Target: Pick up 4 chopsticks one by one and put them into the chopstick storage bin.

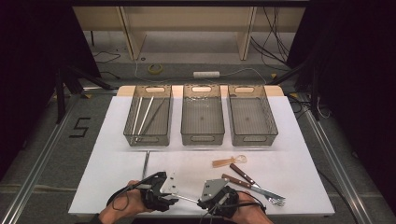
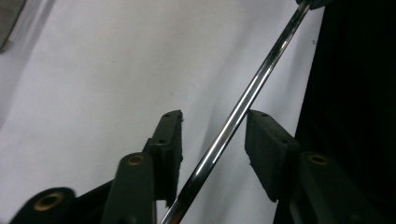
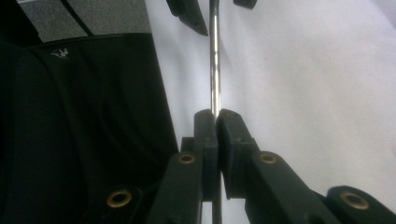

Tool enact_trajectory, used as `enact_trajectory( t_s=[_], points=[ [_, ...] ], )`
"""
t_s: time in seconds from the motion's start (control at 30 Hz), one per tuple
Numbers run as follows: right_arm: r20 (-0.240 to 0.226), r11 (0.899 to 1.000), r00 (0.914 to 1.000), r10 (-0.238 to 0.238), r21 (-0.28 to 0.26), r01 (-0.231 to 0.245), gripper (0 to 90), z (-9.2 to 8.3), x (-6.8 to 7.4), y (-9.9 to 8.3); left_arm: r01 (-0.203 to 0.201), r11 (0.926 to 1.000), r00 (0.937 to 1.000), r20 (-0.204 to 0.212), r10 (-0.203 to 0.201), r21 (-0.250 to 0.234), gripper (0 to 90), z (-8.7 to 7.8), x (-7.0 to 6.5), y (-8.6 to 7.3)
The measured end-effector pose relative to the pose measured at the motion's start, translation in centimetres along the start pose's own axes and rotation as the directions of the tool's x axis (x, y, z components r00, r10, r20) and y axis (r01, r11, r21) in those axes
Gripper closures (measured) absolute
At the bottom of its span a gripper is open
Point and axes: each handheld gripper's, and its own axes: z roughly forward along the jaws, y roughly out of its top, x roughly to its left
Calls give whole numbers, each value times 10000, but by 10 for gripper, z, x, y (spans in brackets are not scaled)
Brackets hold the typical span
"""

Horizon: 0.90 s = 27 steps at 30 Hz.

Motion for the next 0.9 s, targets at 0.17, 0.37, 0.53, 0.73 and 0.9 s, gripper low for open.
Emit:
enact_trajectory(
  t_s=[0.17, 0.37, 0.53, 0.73, 0.9],
  points=[
    [-126, 9999, 9998, -146, 5, 146, 867, 0, 1, 0, -337, 9992, 9994, 18, 337, 213, 640, 1, -1, 0],
    [-237, 9995, 9992, -328, 30, 329, 866, 1, 1, -1, -790, 9965, 9967, 180, 785, 281, 705, 1, -4, 0],
    [-532, 9988, 9975, -472, -167, 464, 853, 1, -4, -5, -1313, 9906, 9909, 359, 1300, 372, 747, -1, -7, 1],
    [-102, 9983, 9999, -34, -579, 28, 730, -4, -13, -8, -1522, 9877, 9857, 787, 1490, 370, 831, 1, -12, 2],
    [-83, 9827, 9954, 957, -1585, -958, 519, -14, -22, -12, -1022, 9938, 9933, 577, 997, 432, 831, 0, -7, -1]
  ],
)
